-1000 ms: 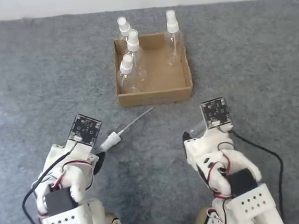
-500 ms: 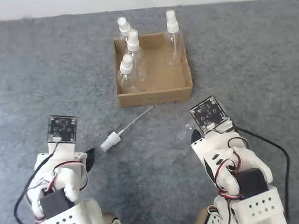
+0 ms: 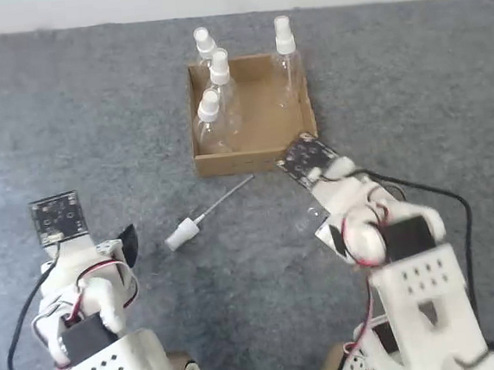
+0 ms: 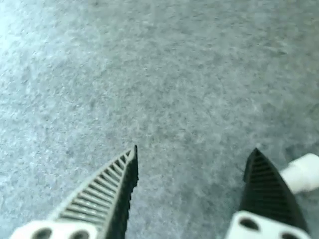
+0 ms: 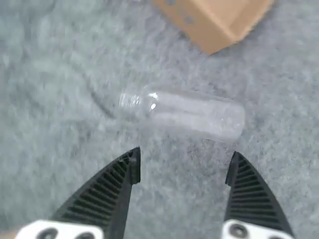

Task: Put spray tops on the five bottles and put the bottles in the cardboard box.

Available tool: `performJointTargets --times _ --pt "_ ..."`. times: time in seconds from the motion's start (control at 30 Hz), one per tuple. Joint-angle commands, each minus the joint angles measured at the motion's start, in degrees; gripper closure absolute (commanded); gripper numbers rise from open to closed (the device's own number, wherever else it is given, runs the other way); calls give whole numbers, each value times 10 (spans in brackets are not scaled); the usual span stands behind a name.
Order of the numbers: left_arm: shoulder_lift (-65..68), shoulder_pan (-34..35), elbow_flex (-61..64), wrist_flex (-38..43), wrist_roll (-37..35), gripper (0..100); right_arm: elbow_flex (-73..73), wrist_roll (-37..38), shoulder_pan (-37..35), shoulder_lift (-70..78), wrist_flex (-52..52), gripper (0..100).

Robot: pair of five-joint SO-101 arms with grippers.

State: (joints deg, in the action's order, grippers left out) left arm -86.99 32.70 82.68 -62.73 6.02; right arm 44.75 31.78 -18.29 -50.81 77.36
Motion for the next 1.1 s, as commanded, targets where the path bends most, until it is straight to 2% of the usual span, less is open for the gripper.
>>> performJointTargets --times 0.0,0.3,0.4,0.53,0.7,1.07 --pt "-9 9 -5 14 -10 681 -52 110 6 80 6 757" --pt "-9 5 3 17 -10 681 -55 300 4 149 5 756" --pt "-9 5 5 17 -10 681 -55 344 4 161 -7 716" --pt "-9 5 5 16 -9 681 -55 365 5 188 -47 649" --pt "-9 5 5 14 -8 681 -59 411 4 242 -68 649" --pt "-9 5 6 15 -8 681 -63 418 7 363 -145 649"
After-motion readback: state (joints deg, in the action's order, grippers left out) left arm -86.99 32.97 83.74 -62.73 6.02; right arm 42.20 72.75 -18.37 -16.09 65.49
